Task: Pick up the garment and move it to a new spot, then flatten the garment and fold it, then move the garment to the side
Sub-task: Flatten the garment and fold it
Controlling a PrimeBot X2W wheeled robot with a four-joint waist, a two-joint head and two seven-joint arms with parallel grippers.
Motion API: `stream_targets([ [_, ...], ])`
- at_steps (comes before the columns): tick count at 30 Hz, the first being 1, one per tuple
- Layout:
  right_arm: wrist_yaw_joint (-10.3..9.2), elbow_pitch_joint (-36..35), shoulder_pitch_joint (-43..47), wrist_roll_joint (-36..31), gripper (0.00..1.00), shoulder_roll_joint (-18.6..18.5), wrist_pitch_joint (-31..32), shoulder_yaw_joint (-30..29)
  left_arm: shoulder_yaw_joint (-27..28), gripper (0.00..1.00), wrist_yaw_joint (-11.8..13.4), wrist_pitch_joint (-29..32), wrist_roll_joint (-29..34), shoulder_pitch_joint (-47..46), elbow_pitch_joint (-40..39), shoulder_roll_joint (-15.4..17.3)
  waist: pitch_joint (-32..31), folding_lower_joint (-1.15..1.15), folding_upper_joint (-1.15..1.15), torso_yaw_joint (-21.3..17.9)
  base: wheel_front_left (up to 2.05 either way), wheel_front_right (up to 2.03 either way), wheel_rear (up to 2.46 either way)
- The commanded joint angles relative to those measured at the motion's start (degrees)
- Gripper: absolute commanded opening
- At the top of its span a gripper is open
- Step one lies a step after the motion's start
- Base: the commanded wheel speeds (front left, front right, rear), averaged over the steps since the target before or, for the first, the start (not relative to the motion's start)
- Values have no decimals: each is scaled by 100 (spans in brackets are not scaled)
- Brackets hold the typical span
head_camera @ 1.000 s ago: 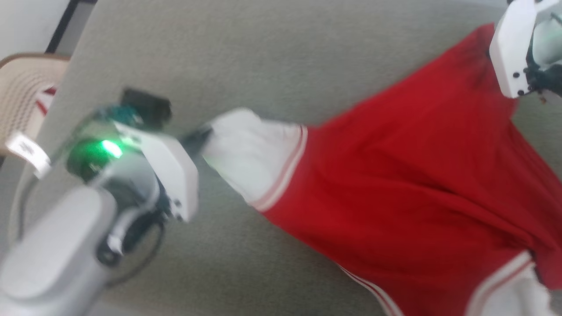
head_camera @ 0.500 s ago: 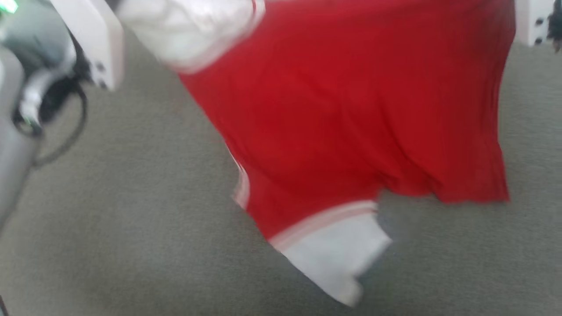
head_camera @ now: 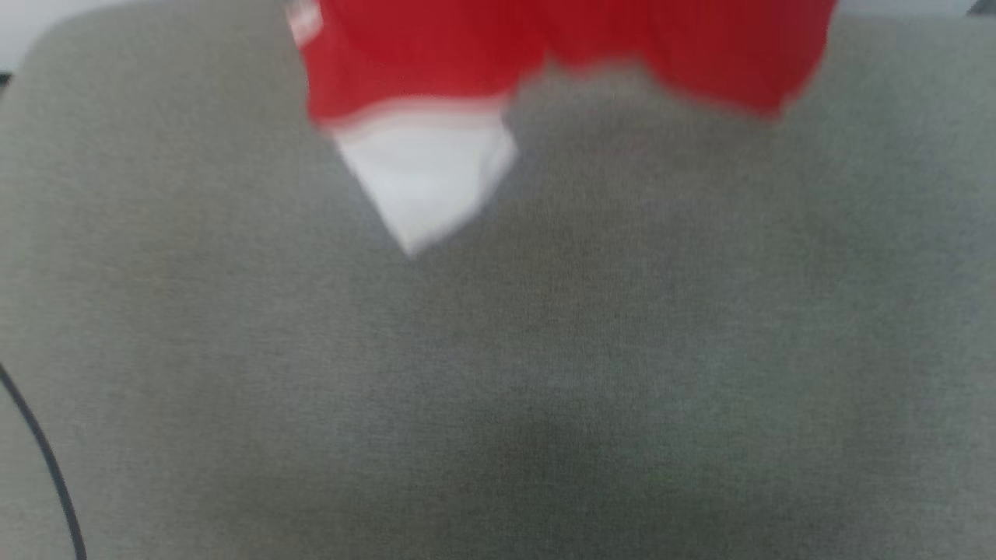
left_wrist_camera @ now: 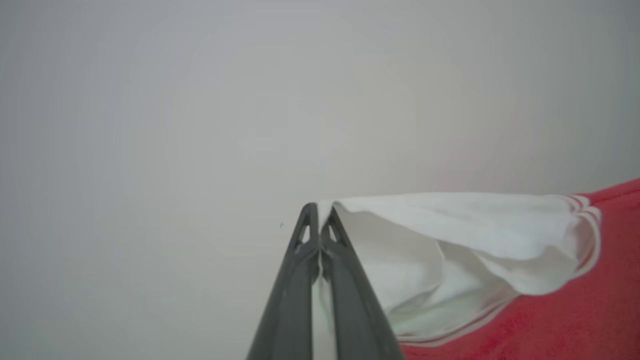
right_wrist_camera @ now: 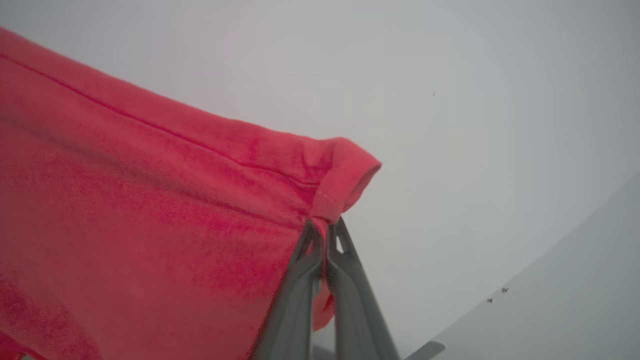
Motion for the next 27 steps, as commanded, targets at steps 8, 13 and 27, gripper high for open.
stream_targets([
  [8,-14,715,-875,-1096,0,153,-1571,-390,51,0,209,-1957,685,-1202,637,-238,1042,0,0,-39,0,0,0],
  [13,-13,950,-622,-1458,0,317,-1651,-460,-113,0,-18,-2534,736,-1135,1166,-514,1350,0,0,74,0,0,0],
  [27,-14,186,1599,-148,0,302,-360,250,-616,0,-921,-998,-478,903,2101,-851,645,0,0,263,0,0,0],
])
